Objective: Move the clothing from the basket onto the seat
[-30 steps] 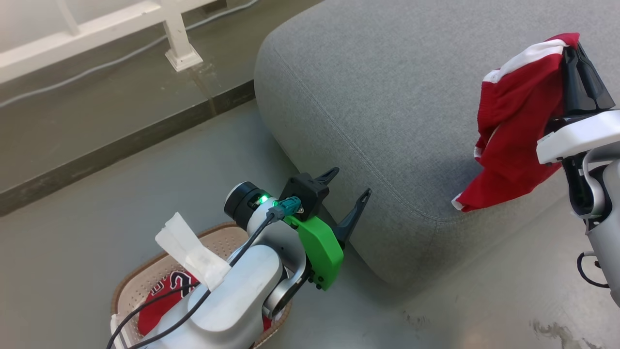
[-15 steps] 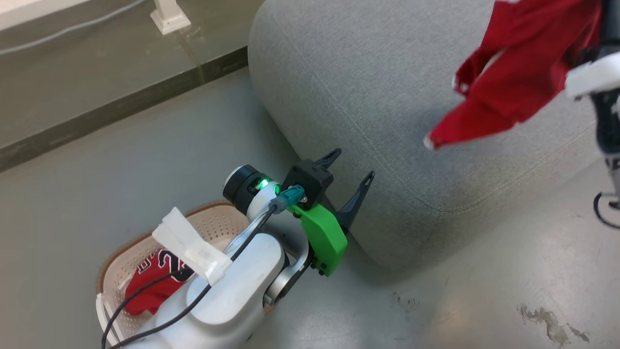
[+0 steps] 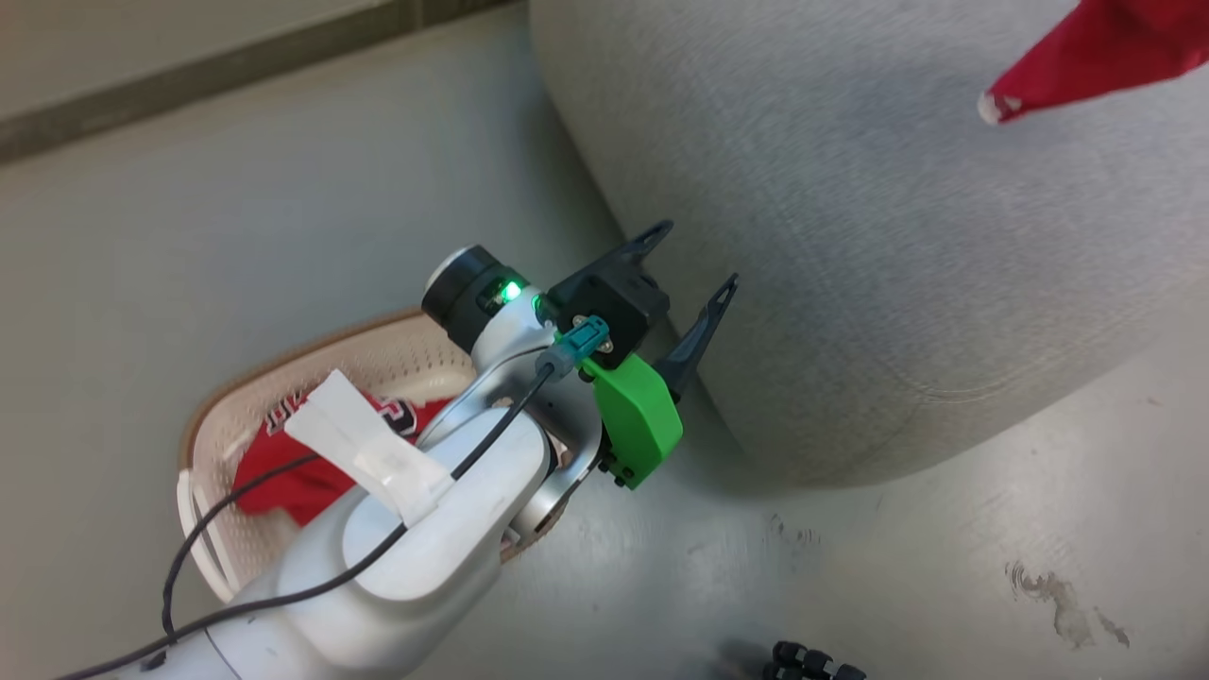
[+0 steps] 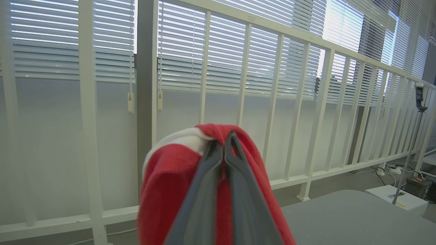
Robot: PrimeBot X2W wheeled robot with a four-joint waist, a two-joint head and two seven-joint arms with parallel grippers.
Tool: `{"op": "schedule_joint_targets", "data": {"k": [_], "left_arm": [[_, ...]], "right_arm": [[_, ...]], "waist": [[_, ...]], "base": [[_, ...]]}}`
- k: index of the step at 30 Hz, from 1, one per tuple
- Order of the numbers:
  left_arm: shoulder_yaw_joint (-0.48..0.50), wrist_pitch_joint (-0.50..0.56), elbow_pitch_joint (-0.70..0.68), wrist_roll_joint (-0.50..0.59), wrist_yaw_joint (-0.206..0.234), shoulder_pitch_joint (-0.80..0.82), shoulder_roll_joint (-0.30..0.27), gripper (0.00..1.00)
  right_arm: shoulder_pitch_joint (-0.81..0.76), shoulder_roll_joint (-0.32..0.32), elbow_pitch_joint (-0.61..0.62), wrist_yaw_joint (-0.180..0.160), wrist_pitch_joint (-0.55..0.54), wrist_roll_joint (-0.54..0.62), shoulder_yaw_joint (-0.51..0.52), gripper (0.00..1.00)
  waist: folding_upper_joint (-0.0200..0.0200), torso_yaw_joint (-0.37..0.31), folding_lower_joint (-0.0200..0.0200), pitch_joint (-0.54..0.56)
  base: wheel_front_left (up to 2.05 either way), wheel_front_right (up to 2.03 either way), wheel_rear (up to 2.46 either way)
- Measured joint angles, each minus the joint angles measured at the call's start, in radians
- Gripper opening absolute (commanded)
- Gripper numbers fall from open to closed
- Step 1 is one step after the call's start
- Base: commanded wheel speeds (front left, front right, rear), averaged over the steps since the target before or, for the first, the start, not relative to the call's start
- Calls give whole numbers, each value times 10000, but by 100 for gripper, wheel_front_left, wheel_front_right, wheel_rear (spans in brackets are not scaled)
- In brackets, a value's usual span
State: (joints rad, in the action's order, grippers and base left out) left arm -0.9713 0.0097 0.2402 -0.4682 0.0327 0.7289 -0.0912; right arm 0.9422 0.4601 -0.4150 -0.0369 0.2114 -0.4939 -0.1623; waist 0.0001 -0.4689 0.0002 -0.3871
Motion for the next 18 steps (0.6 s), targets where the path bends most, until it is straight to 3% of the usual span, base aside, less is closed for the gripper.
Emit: {"op": "schedule_joint_targets", "data": {"k": [18], "left_arm": [[-316,384,-763,157,-211,453,-437,100]], "right_arm": [[800,491,-2224,-508,-4,-15,815,0]], "waist": [[0,1297,-1,-1789]], "base": [[0,0,0]]}}
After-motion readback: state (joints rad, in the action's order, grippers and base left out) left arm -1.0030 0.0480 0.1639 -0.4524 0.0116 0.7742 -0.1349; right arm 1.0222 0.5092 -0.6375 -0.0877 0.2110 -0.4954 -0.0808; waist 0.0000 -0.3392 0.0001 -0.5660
